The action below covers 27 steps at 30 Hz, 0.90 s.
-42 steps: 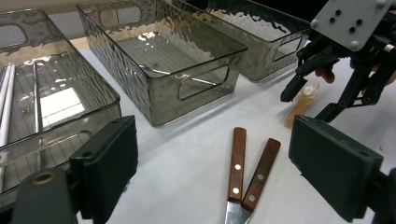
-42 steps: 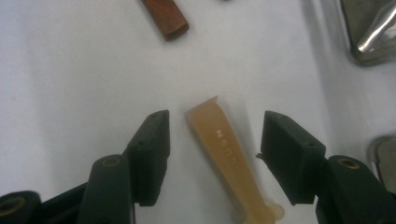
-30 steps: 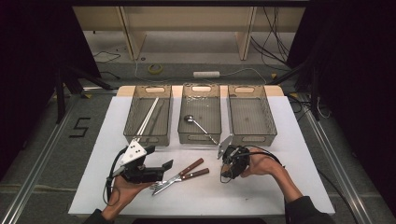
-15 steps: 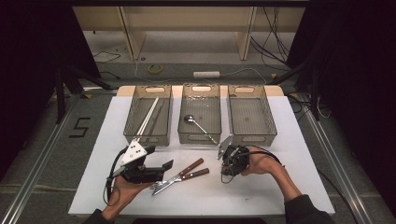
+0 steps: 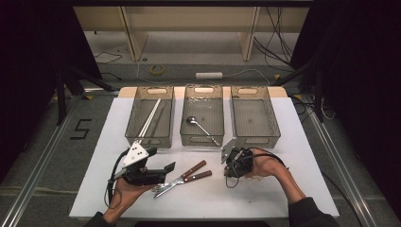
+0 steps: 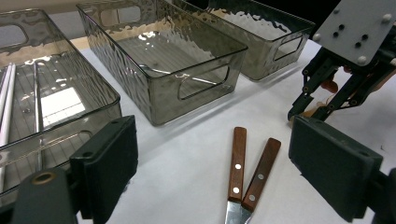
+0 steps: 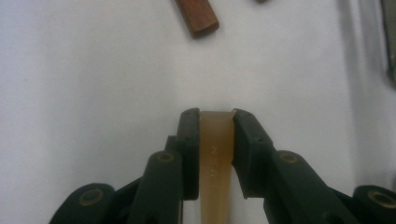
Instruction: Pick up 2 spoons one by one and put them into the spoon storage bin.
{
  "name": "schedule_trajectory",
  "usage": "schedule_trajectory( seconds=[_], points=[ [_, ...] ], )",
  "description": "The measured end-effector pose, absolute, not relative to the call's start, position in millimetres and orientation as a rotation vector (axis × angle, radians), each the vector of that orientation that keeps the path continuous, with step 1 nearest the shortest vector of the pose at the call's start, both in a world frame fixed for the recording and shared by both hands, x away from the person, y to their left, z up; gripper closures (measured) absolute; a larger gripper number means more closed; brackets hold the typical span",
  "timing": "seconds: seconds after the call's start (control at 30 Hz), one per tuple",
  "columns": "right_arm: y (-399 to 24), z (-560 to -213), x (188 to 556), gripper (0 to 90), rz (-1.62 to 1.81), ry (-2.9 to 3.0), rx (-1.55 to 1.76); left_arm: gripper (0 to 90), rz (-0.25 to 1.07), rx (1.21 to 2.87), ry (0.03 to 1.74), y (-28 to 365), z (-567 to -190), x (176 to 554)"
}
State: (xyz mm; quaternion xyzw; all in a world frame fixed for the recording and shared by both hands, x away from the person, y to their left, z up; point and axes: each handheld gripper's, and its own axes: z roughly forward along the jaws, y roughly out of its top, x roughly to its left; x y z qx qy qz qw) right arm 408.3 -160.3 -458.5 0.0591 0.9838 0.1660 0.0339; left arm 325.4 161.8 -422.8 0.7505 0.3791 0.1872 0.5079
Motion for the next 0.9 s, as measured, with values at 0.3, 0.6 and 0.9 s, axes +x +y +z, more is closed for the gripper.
schedule_trajectory(
  seconds=[0.3, 0.6, 0.9],
  points=[
    [-165.0, -446.1, 406.2, 74.8, 0.619, 2.983, 0.185, 15.2, 0.45, 1.808, 0.915, 161.8, -422.8, 325.5],
    [-177.6, -425.2, 408.2, 75.0, 0.784, 2.913, 0.291, 15.2, 0.449, 1.808, 0.917, 161.9, -422.7, 325.8],
    [-186.3, -397.9, 418.1, 74.9, 1.0, 2.78, 0.455, 15.2, 0.451, 1.806, 0.917, 162.0, -422.4, 325.7]
  ],
)
